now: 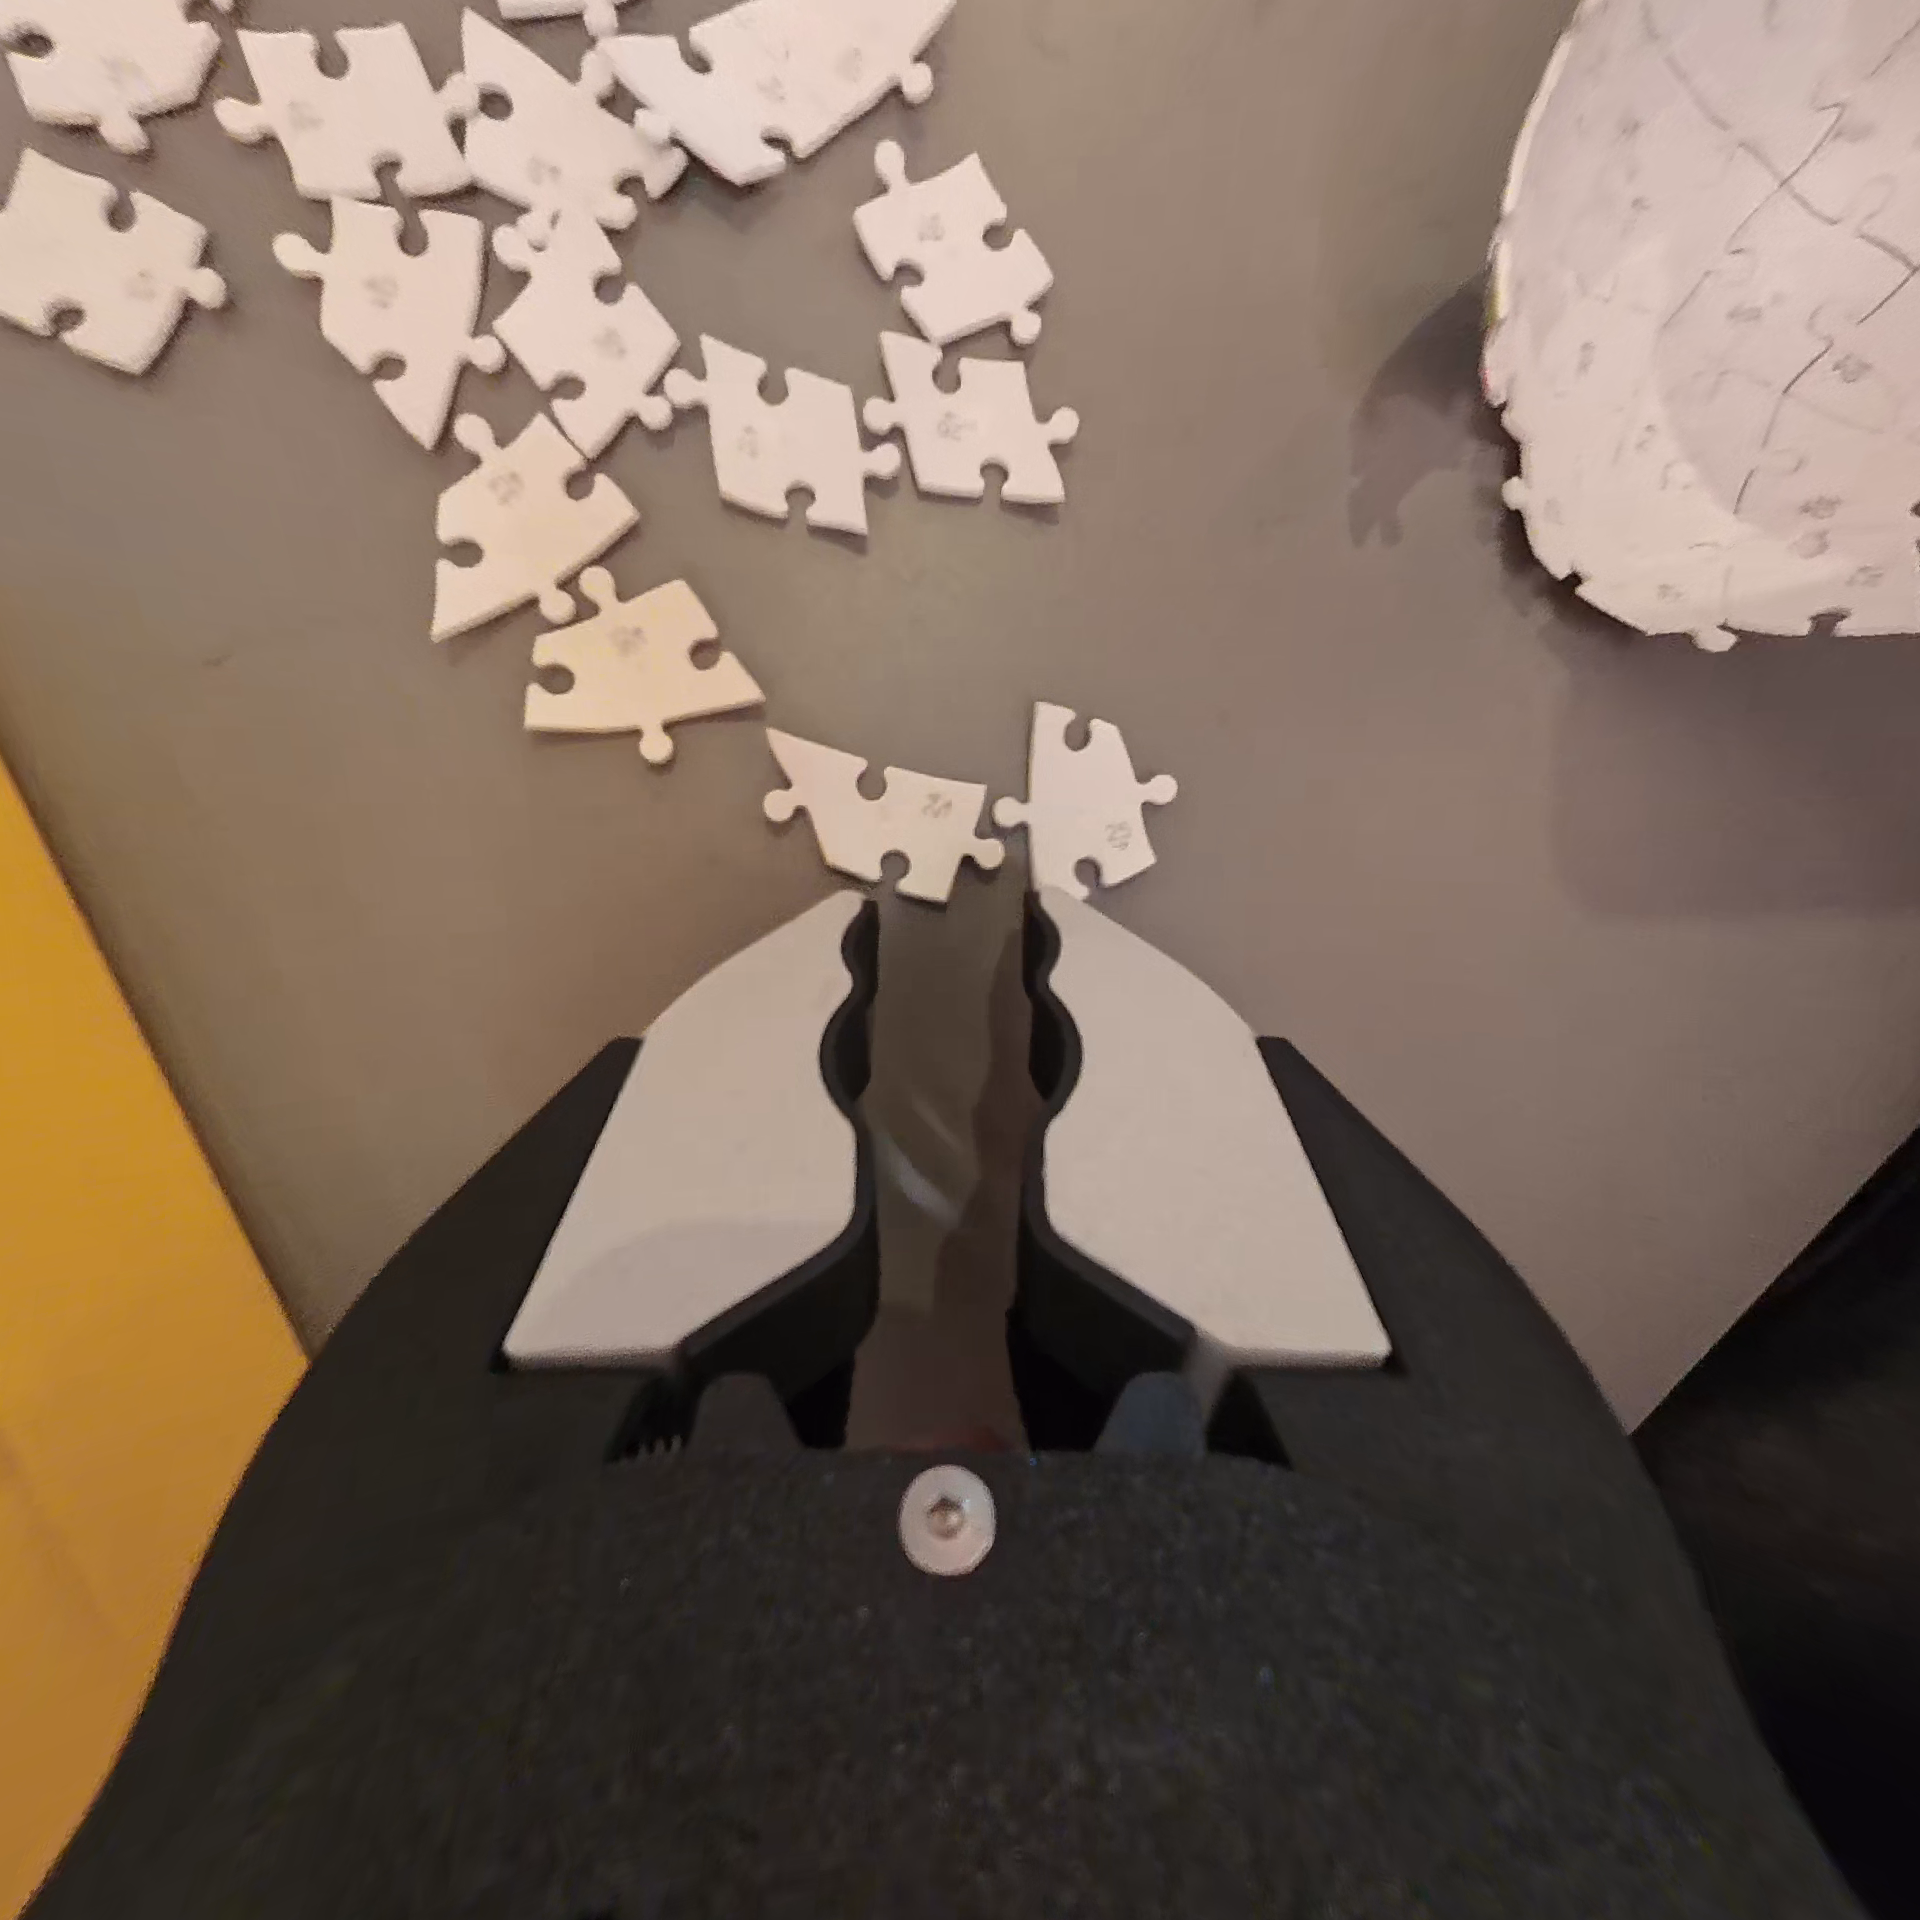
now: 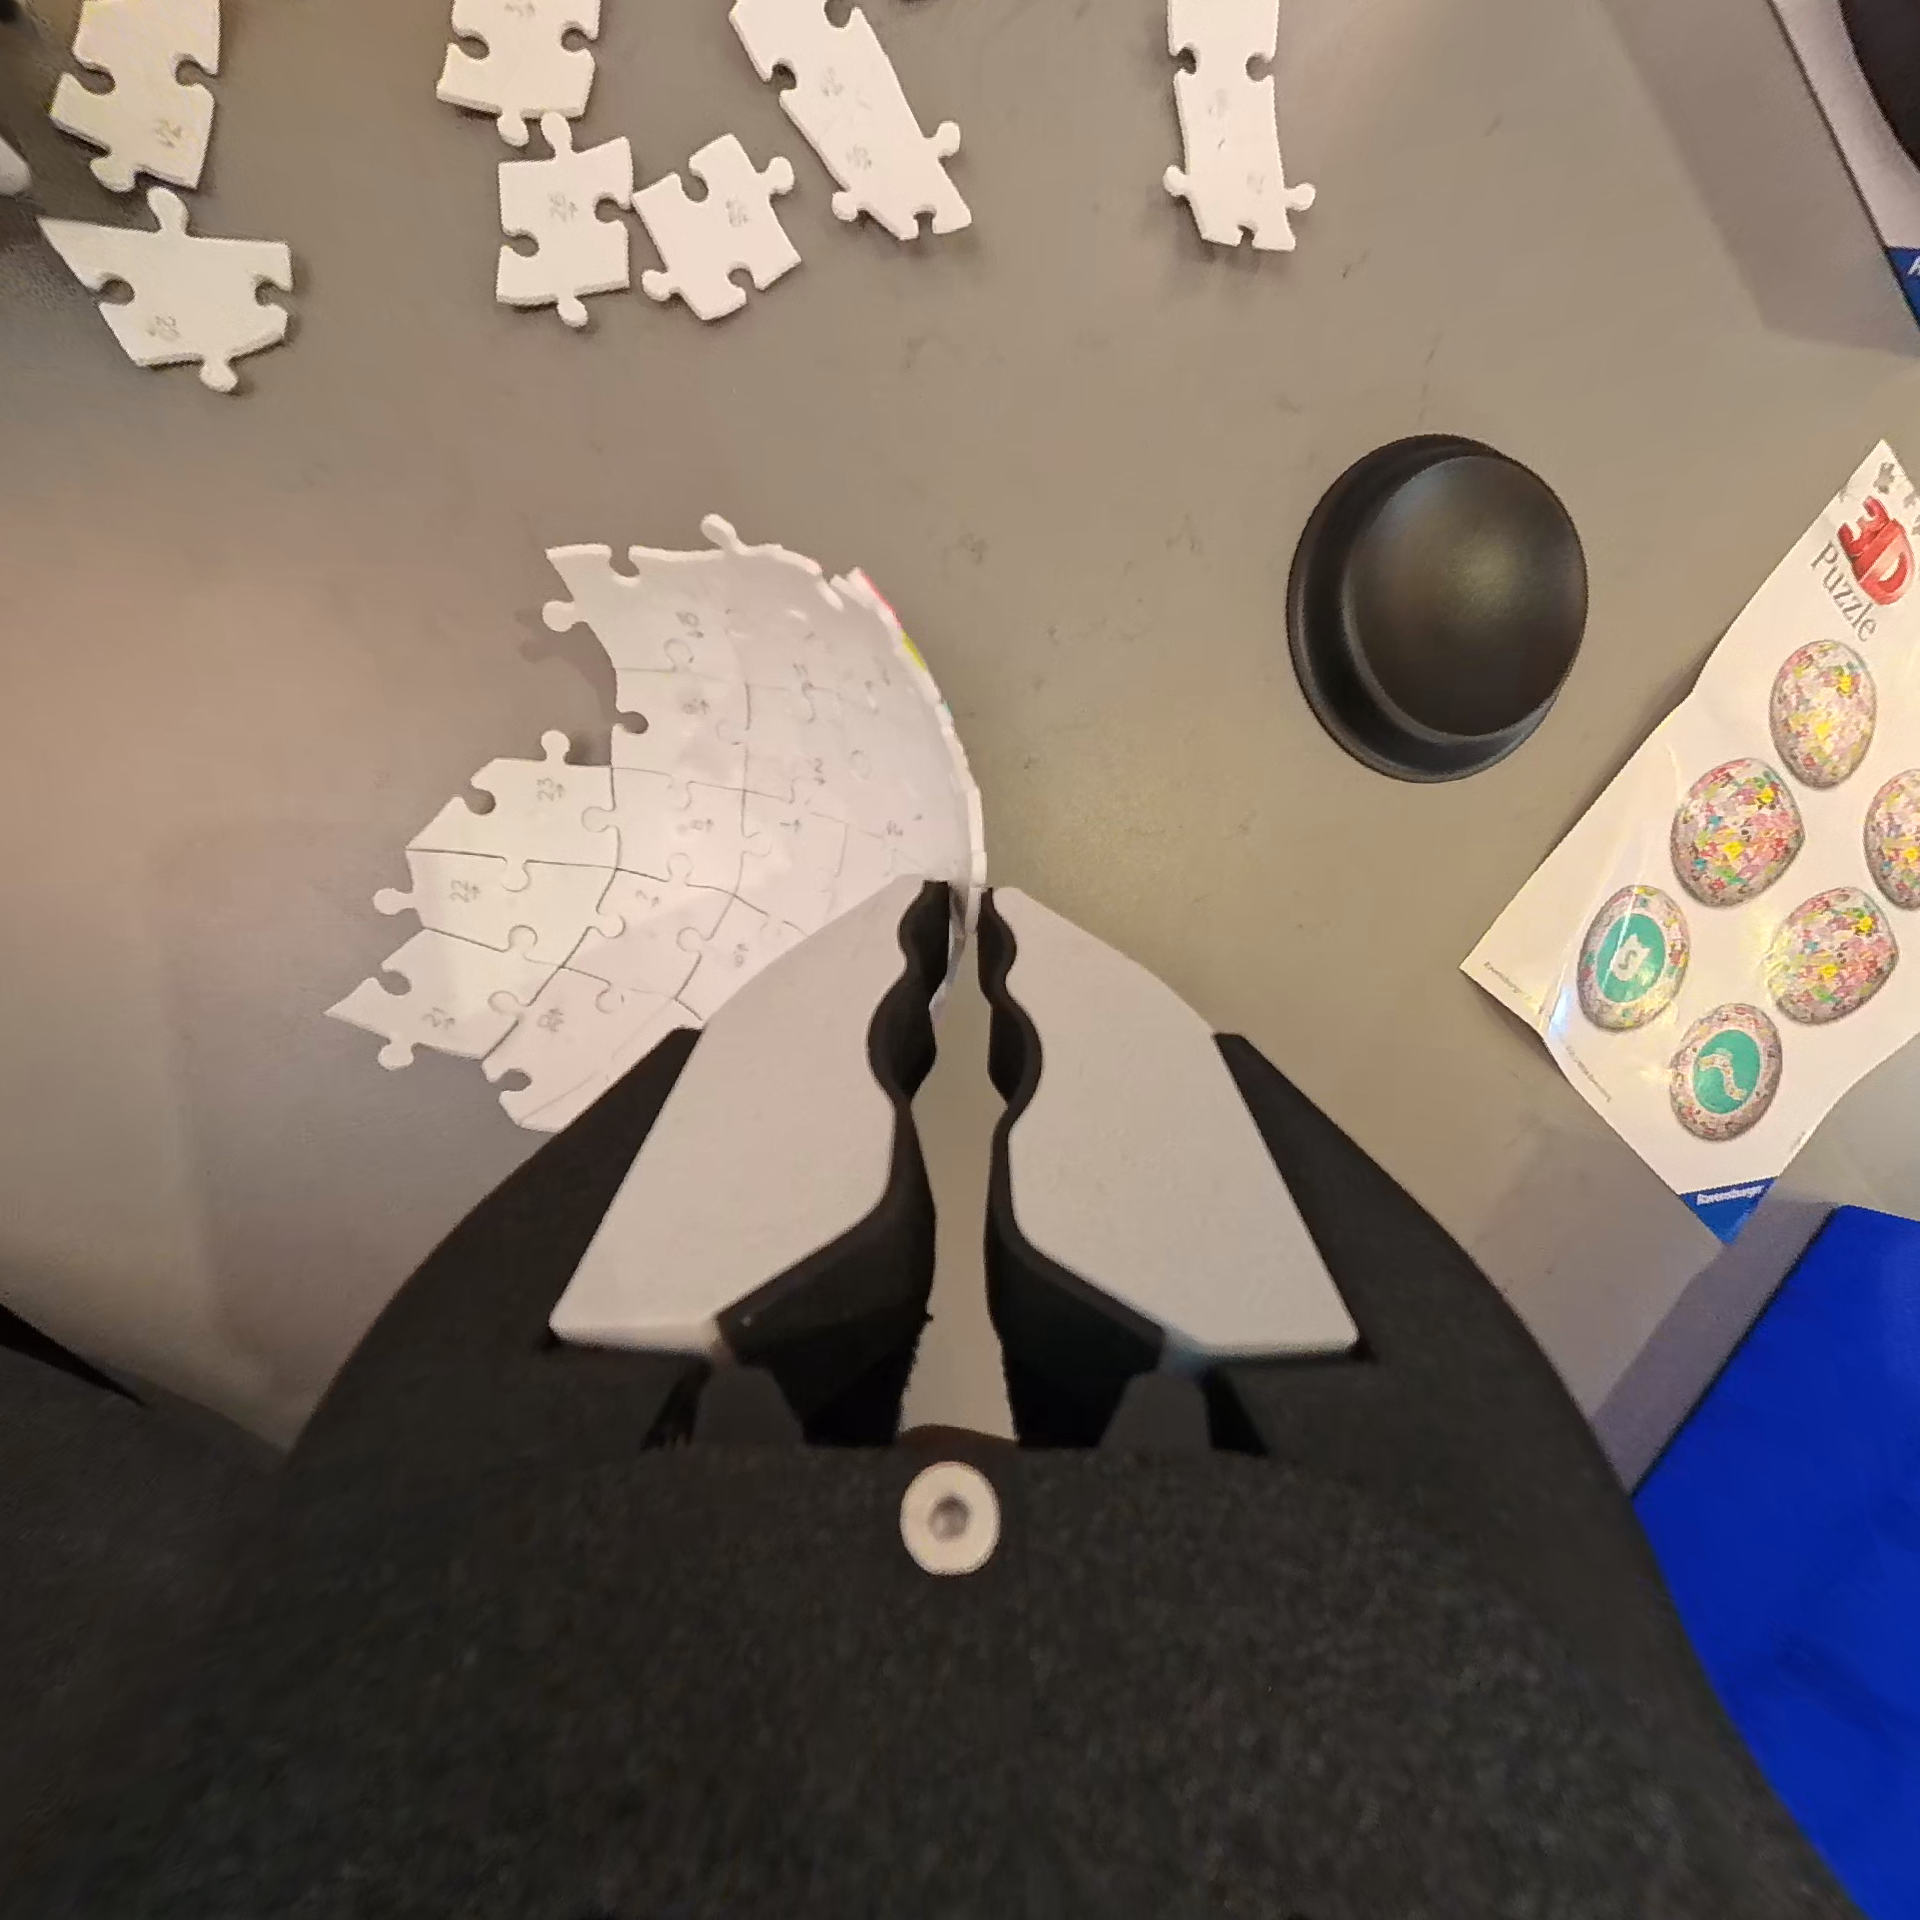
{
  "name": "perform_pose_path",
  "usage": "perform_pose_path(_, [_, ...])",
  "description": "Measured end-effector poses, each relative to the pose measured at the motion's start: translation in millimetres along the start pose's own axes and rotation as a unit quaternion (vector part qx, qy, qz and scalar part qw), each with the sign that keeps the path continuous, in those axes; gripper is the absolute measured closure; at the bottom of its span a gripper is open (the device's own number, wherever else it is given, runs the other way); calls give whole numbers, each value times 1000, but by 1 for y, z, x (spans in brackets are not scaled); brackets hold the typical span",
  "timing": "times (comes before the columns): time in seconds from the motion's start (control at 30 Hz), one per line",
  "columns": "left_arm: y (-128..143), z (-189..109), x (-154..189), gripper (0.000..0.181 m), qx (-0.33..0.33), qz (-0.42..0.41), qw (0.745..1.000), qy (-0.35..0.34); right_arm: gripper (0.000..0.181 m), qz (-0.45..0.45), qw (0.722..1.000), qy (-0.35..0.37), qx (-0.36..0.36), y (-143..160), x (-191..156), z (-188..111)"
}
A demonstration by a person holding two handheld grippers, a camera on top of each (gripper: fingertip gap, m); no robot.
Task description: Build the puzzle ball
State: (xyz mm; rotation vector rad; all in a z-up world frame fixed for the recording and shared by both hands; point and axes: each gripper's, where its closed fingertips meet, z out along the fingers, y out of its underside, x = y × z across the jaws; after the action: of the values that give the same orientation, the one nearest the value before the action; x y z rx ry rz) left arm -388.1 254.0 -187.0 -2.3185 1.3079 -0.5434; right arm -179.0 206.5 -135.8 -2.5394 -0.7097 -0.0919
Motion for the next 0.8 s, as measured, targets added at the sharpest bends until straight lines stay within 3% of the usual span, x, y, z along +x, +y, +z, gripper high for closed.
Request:
perform_pose_path(0.27, [-5, 7, 20, 154, 6, 10, 999, 32, 176, 1, 1000, 1, -1, 0, 0, 1])
perform_pose_path(0.43, [-12, -6, -3, 153, 28, 27, 999, -35, 176, 0, 1000, 0, -1, 1, 1, 1])
perform_pose_path(0.5, [-5, -3, -15, 152, 6, 26, 998, -54, 176, -1, 1000, 1, -1, 1, 1, 1])
perform_pose_path(0.8, [0, 7, -13, 156, -16, 52, 996, -65, 176, -2, 1000, -1, -1, 1, 0, 1])
